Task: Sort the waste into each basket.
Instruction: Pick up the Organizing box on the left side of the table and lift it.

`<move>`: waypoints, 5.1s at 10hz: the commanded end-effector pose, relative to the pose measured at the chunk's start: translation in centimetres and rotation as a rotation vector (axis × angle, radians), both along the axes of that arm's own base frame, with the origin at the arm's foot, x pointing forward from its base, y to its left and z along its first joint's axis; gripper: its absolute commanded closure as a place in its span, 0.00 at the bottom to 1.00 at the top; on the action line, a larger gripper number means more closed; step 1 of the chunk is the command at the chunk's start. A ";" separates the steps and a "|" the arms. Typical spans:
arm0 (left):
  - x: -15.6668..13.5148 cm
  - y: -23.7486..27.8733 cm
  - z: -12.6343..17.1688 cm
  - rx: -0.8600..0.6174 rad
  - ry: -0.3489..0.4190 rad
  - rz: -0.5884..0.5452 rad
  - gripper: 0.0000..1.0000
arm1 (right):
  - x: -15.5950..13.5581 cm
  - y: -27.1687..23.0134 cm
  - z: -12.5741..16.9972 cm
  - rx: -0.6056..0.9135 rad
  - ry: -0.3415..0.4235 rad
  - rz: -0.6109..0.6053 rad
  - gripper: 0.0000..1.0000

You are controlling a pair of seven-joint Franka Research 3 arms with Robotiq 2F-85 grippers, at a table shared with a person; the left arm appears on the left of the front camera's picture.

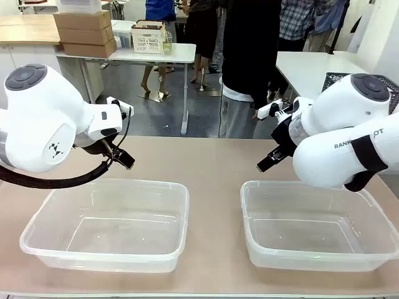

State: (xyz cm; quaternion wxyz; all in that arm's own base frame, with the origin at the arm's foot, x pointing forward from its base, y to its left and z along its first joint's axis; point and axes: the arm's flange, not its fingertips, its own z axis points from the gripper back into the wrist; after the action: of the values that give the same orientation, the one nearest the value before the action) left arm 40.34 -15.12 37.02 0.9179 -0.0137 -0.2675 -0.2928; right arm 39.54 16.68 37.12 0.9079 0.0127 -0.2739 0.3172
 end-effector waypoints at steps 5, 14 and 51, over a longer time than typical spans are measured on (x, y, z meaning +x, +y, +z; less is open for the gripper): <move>0.0 0.0 0.0 0.000 0.000 0.000 0.00 | 0.0 0.0 0.0 0.000 0.000 0.000 0.00; -3.0 0.3 10.8 -0.091 0.021 0.048 0.00 | -2.7 -3.3 9.3 0.085 -0.009 0.016 0.00; -15.9 10.5 15.4 -0.042 0.408 0.033 0.00 | -10.2 19.4 7.9 0.406 0.715 -0.082 0.00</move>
State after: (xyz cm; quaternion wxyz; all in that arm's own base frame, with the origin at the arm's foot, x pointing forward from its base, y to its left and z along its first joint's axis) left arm 24.11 -3.17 55.25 0.9446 -0.1233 -0.0973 -0.2882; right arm 29.24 32.55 45.62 0.8960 0.3758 -0.0179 0.2360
